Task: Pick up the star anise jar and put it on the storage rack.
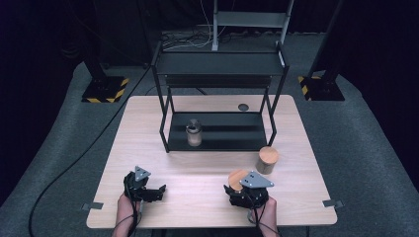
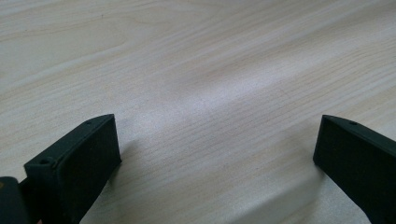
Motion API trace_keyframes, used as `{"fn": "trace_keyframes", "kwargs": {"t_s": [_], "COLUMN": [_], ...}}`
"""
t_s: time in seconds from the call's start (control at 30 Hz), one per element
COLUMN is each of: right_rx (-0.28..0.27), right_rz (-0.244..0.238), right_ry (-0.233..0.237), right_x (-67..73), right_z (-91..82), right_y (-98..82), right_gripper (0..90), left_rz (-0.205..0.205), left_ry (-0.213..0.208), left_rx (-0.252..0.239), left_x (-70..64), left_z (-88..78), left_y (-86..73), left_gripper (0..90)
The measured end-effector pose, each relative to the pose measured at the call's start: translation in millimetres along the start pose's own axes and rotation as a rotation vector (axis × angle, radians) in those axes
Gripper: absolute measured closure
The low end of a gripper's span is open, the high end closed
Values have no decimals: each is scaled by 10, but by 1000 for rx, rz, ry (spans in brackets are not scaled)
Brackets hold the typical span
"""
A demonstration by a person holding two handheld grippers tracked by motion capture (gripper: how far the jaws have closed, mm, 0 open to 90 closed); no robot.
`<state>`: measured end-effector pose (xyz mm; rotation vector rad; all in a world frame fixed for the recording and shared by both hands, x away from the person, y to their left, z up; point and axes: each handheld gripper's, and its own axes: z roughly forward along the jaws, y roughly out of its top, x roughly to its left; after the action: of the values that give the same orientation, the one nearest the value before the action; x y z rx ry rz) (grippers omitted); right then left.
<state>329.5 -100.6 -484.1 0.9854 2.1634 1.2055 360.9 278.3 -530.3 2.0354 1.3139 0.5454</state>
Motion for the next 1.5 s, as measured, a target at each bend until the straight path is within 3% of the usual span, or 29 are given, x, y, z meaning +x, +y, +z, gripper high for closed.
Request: {"fn": "trace_keyframes", "kwargs": {"t_s": [1.5], "right_rx": [6], "right_rz": [7], "right_ry": [-6], "right_x": [-135], "right_z": [180], "right_y": [212], "right_gripper": [250], "left_rz": [0], "left_ry": [0], "left_rx": [0], "left_x": [0], "left_z": [0], "left_y": [0], "left_gripper": [0]}}
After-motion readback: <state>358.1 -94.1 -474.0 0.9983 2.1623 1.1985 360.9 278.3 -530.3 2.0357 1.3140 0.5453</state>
